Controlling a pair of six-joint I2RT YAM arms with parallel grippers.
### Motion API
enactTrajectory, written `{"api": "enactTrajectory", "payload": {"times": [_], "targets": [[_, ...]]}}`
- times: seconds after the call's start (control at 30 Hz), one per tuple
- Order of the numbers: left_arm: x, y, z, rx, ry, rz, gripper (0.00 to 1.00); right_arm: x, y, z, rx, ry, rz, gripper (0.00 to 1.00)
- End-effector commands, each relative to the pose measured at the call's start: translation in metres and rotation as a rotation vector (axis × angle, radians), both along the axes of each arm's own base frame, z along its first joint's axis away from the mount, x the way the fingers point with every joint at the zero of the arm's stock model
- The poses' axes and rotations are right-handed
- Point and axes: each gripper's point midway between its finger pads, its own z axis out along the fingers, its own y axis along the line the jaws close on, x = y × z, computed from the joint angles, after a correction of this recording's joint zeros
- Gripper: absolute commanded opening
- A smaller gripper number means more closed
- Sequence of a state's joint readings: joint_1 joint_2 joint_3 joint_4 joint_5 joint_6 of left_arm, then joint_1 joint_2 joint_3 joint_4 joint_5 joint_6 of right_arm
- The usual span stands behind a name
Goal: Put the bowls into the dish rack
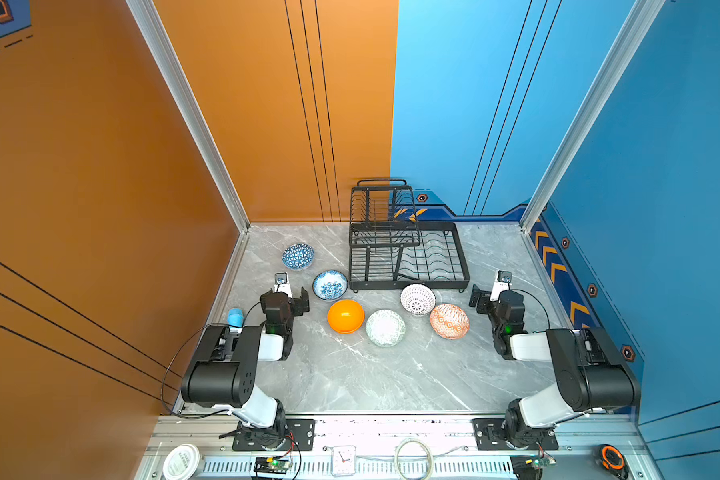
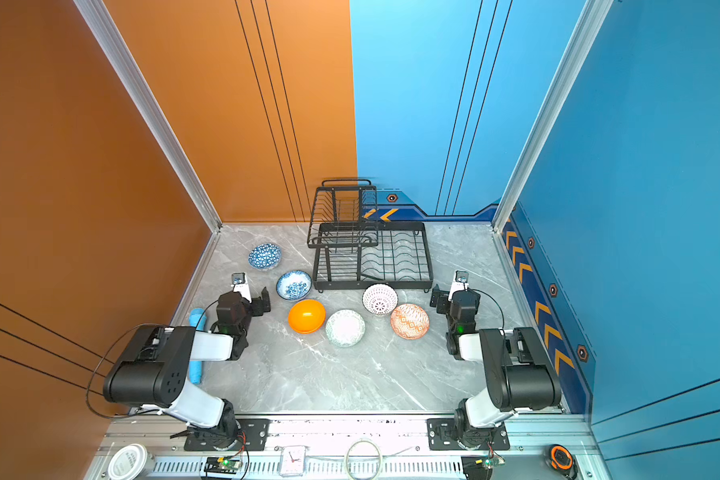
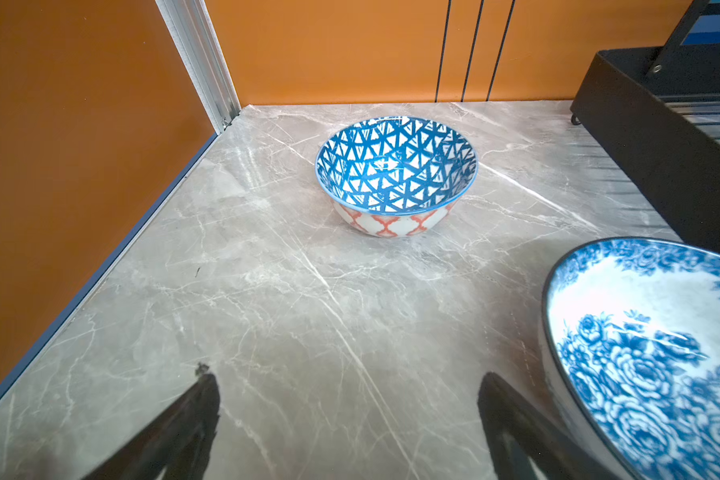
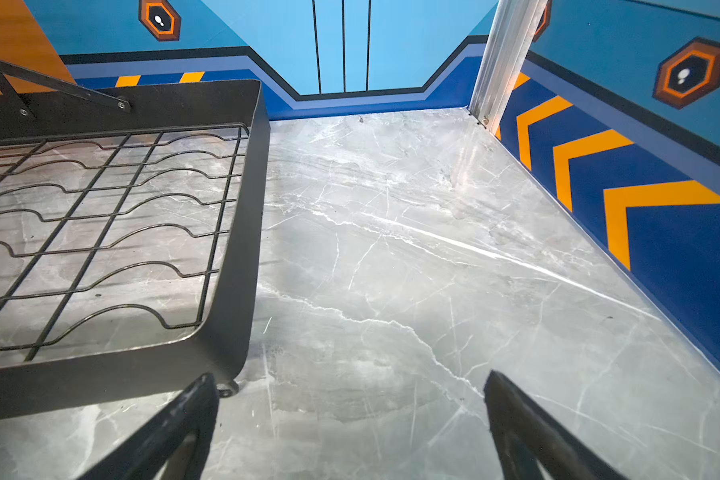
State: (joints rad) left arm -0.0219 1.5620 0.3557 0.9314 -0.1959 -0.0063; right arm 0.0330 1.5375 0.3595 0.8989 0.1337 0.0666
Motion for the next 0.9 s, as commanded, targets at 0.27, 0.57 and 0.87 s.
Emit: {"api": "enactTrajectory", "payload": {"times": [0.27,0.57,0.87], "targets": [[0.0066,-0.0066,0.0071,0.004,-0.019,-0.030,0.98,0.0041,-0.0012,0.0039,-0.008,-0.013,-0.006,1.00],[0.0074,-0.0093,0.0067,-0.034,-0.019,-0.078,0.98,0.0043,-0.0012,0.0041,-0.005,-0.013,-0.004,1.00],[0.0075,-0.0148,0.0061,-0.049,-0.018,-0.119,0.98,0.0044,-0.0012,0.0038,-0.006,-0.012,-0.005,1.00]]}}
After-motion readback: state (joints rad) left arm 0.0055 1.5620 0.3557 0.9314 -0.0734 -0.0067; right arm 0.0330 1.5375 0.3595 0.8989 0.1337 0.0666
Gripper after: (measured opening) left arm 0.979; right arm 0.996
